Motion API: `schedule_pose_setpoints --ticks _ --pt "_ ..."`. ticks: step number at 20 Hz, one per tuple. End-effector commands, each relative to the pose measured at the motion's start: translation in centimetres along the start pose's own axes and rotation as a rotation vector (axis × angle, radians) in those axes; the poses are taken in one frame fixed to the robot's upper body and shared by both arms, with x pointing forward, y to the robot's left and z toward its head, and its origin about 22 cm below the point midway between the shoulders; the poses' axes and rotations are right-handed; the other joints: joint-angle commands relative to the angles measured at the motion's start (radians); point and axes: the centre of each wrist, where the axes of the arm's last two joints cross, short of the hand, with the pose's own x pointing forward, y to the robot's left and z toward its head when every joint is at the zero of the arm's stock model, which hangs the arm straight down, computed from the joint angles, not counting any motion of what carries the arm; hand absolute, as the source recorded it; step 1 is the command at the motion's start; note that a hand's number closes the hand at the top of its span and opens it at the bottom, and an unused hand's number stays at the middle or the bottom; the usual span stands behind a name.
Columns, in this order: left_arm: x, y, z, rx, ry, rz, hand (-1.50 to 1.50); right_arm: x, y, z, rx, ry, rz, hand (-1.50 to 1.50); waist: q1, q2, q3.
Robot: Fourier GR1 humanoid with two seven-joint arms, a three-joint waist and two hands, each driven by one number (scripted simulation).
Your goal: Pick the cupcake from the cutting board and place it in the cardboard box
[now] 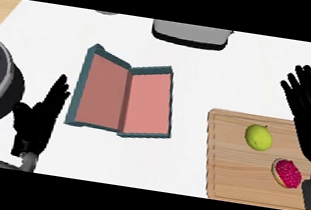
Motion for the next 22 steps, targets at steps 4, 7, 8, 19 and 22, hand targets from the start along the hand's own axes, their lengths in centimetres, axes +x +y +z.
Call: schedule_pose_setpoints --ticks 4,7,8,19,22 --pt "1.2 7.3 -2.0 0.174 -0.067 -0.263 0.00 -1.6 -5.0 1.1 0.317 0.012 0.005 -1.50 -0.035 -0.019 0.021" --pt "0.3 6.9 -1.5 0.151 -0.047 -0.293 0.00 6.4 -4.1 -0.4 0.487 -0.172 0.513 -1.50 -0.015 -0.065 -0.004" --pt "0.2 7.3 -1.5 0.162 -0.050 -0.319 0.00 6.4 -4.8 0.1 0.537 -0.125 0.627 -1.50 -0.026 -0.046 0.011" --pt "2.2 10.1 -3.1 0.183 -0.073 -0.374 0.00 -3.0 -16.0 5.0 0.621 -0.251 0.312 -1.50 -0.020 -0.015 0.026" --pt "2.2 10.3 -3.7 0.174 -0.089 -0.380 0.00 -1.8 -16.5 4.0 0.644 -0.266 0.552 -1.50 -0.010 -0.010 0.025"
